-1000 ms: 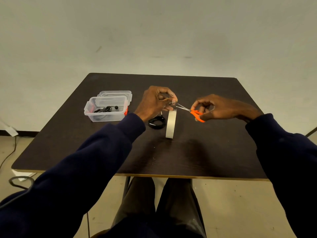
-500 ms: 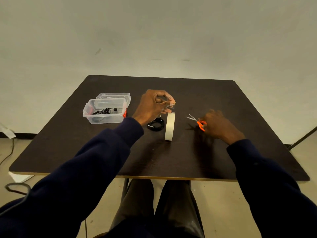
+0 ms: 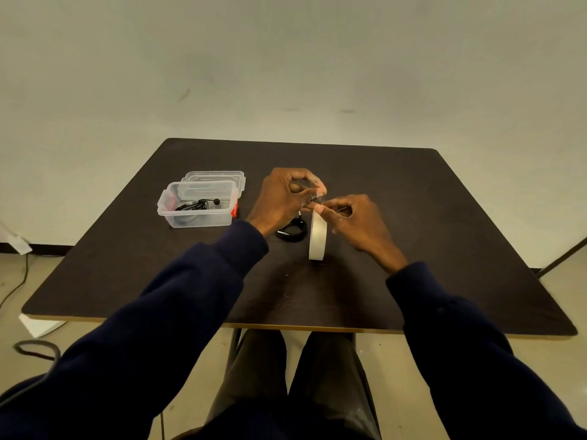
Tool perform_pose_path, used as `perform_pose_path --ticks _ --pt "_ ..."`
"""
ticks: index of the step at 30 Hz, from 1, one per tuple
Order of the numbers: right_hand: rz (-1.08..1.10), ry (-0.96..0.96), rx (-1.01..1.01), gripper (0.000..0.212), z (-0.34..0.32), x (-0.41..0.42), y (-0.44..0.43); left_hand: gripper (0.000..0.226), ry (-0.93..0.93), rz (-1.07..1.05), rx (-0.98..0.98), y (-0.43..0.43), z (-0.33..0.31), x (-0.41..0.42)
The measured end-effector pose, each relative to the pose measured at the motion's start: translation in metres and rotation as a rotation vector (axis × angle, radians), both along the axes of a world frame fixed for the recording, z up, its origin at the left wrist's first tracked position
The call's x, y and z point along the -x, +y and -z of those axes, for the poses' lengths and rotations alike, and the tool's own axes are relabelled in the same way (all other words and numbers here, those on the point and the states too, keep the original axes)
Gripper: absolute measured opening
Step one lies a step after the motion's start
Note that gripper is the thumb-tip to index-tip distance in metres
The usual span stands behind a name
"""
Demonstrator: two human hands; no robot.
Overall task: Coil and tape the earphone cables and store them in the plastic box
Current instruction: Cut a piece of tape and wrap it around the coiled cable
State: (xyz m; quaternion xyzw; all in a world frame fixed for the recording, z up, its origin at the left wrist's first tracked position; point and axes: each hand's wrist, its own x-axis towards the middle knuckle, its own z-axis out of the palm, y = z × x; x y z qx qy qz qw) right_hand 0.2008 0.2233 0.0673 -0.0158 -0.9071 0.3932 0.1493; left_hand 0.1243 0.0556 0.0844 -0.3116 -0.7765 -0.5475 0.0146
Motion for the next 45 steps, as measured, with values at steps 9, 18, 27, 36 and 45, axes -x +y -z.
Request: perform_pose_path --ticks 9,18,27,36,45 --pt "0.146 0.127 0.092 0.013 0.005 -0.004 -0.009 0.014 -0.021 -0.020 0.007 -0.005 -0.002 -0.006" --pt "0.196 0.339 0.044 0.005 0.016 -0.009 -0.018 0.008 0.030 -0.080 0.010 -0.009 0.011 -0.014" --pt "0.226 0.442 0.049 0.009 0.042 -0.022 -0.038 0.013 -0.071 -0.099 -0.093 -0.017 0.018 -0.033" --pt "0.305 0.295 0.258 0.010 0.037 -0.028 -0.047 0.015 -0.174 -0.159 -0.099 -0.019 0.021 -0.037" --pt "0.404 0.096 0.440 0.011 0.019 -0.028 -0.049 0.023 -0.199 -0.176 -0.152 -0.021 0.029 -0.050"
